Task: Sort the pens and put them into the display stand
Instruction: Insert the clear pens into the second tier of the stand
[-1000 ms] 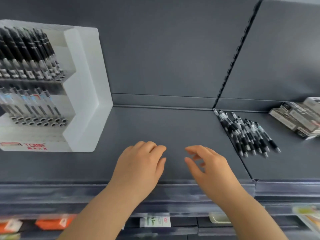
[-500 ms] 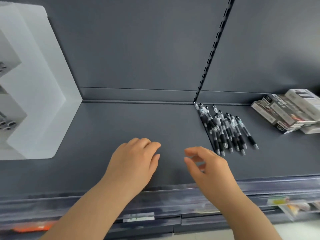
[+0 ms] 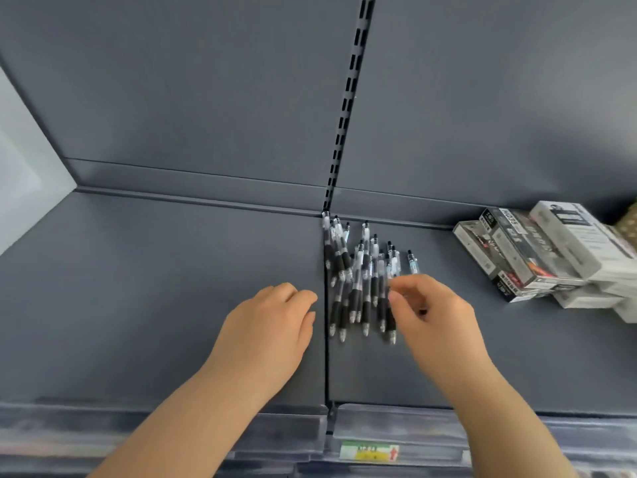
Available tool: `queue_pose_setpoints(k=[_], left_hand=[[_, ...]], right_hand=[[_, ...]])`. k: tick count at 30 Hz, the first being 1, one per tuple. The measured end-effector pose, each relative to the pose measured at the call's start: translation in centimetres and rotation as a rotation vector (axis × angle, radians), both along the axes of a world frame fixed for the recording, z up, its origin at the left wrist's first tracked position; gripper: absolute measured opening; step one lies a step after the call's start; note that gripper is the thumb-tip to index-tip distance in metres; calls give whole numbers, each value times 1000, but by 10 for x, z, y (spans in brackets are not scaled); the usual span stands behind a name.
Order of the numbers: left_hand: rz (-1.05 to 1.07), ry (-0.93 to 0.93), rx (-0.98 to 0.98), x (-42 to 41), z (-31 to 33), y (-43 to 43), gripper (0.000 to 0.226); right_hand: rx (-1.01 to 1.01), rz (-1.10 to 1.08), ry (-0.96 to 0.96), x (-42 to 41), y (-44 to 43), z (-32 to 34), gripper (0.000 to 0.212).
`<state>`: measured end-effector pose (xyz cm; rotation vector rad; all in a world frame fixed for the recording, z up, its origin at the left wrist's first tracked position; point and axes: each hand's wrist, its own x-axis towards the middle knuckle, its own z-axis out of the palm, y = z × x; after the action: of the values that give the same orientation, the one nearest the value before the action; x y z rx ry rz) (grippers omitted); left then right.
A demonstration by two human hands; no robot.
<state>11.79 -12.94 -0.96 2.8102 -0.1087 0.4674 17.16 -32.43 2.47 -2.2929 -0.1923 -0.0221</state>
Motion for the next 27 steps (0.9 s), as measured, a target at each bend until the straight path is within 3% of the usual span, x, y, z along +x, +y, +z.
queue_pose_setpoints(k=[2,8,15,27], left_hand=[[67,54,-70,9,-4,-27,1],[353,238,-55,38,-1,-66,23],[466,472,29,57,6,-73,29],[483,371,-96,43,21,-65,29]], right_hand=[[-79,-24,-12,24,-26,-3,10],[-368,61,166,75,-54,-23,16],[-543,160,200,90,-49,-28,42],[-638,158,248,85,-44,-13,32]])
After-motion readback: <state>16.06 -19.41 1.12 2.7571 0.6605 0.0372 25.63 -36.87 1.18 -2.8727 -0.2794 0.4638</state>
